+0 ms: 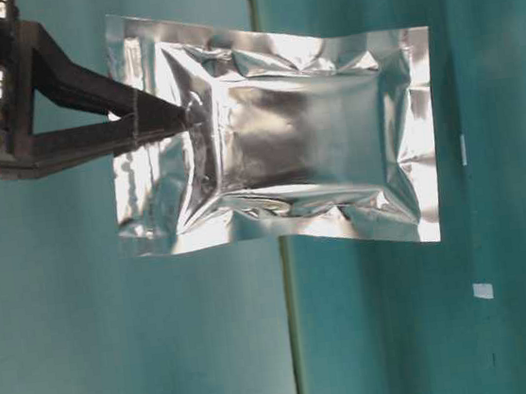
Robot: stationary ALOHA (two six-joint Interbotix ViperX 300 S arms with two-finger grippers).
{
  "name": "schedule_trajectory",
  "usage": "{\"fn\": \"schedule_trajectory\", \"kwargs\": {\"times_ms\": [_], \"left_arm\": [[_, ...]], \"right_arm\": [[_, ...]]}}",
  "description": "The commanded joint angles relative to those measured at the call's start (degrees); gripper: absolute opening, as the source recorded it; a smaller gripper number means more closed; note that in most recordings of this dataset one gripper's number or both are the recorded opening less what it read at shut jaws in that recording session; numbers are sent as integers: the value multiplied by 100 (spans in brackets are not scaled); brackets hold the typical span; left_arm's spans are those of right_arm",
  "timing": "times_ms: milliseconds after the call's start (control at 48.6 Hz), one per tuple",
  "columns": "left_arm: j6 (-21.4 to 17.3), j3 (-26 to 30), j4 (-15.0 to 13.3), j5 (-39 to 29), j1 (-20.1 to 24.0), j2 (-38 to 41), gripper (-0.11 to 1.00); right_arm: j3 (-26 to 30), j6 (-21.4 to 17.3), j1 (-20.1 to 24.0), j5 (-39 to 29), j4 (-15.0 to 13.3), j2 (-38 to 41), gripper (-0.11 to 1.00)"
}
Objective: Hand over the silver zip bag and make it stand upright.
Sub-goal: 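Open the left gripper and move it toward the hanging bag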
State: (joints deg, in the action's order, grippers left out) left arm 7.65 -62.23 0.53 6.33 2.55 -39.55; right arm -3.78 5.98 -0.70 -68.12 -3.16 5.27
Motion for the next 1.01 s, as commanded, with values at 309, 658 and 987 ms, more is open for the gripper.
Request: {"fn": "schedule_trajectory", "kwargs": {"times_ms": [309, 658, 987], "left_arm": [[-88, -35, 9, 132, -9, 439, 93], [-105, -18, 9, 439, -9, 835, 94], [-97, -18, 0, 439, -9, 940, 94]], "right_arm": [[70, 62, 79, 132, -18, 105, 1], [105, 79, 79, 281, -132, 176, 1], [105, 114, 62, 272, -272, 176, 1]]}}
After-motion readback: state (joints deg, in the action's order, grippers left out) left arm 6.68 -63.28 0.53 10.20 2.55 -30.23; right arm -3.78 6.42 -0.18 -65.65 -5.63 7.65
